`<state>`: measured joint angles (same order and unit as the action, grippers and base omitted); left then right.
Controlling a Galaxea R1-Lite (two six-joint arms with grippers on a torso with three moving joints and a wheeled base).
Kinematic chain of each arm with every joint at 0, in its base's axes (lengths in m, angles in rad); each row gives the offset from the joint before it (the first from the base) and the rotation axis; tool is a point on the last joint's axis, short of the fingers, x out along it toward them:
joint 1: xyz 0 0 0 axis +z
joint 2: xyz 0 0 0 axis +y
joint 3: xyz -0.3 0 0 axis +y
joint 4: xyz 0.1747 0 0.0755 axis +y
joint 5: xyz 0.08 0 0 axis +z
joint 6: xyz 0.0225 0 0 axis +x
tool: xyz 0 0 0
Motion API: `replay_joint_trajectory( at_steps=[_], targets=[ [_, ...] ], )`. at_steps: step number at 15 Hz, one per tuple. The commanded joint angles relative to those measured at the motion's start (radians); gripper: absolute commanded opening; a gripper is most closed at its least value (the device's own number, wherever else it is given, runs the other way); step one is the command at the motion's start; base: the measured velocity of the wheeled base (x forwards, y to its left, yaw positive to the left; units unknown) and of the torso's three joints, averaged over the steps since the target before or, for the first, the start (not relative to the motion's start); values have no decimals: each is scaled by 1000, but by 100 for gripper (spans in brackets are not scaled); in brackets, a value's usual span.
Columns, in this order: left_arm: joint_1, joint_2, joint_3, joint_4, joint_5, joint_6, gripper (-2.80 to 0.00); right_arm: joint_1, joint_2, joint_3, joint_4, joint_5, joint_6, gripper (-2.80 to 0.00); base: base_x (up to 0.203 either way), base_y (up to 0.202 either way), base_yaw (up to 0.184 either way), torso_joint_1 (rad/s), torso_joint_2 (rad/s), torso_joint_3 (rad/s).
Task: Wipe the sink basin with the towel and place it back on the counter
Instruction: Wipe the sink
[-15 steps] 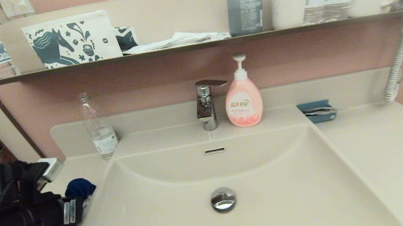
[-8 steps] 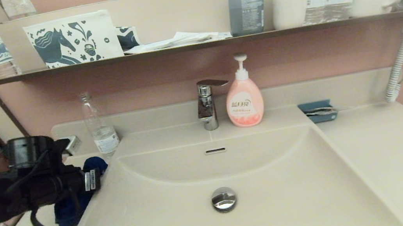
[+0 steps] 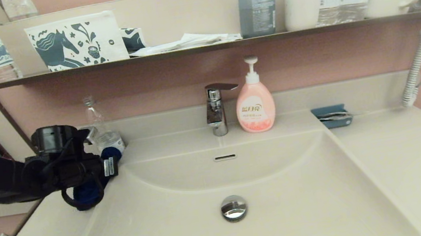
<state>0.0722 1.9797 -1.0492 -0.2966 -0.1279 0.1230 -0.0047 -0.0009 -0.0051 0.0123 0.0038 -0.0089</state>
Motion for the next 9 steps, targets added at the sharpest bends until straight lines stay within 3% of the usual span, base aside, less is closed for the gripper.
replay_joint_trajectory(
  at_steps=[1,6,9],
  targets=[
    [13,48,-22,-1,4,1,-280,0,1,1,0,1,0,-280,0,0,0,0,0,0],
    [67,-20,-13,153,-11,13,-280,0,1,0,0,1,0,-280,0,0,0,0,0,0],
    [106,-96,0,349,-38,67,-280,0,1,1,0,1,0,-280,0,0,0,0,0,0]
  ],
)
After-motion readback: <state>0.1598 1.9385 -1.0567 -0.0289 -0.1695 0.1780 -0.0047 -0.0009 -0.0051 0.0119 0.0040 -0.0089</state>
